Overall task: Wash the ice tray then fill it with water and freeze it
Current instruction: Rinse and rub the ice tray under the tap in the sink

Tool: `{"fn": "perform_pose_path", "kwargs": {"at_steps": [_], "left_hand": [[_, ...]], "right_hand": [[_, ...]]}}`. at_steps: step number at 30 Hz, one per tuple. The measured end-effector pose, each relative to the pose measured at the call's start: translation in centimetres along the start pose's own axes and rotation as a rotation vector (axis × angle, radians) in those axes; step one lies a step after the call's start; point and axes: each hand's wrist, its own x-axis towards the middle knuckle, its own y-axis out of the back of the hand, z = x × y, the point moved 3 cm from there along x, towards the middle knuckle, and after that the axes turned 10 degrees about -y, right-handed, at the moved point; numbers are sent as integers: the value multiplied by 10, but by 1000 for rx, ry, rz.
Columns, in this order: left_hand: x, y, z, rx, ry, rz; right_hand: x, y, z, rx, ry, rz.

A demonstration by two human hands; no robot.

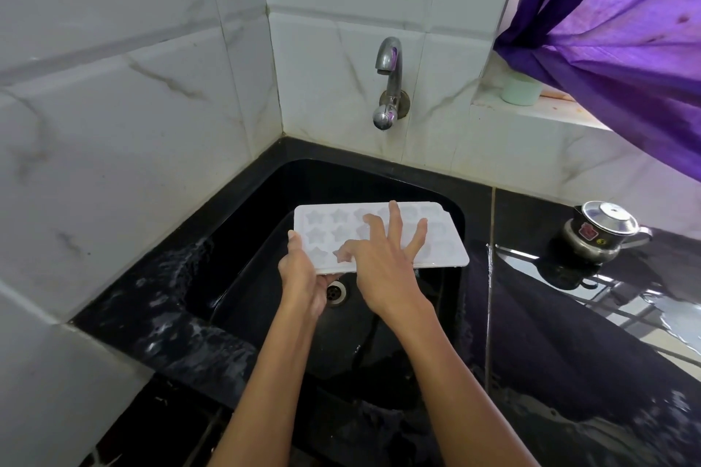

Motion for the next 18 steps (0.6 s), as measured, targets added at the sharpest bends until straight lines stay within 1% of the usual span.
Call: {"fn": "perform_pose_path", "kwargs": {"at_steps": [7, 11, 14, 18], "left_hand": [[0, 2, 1, -4, -1, 8], [1, 2, 1, 1, 5, -2], [1, 2, 1, -2, 11, 9], [-1, 0, 1, 0, 13, 12]], "right_hand": [[-1, -3, -3, 3, 17, -10], [0, -3, -3, 56, 4, 29], [-1, 0, -9, 103, 56, 34], [-4, -5, -20, 54, 103, 4]]}}
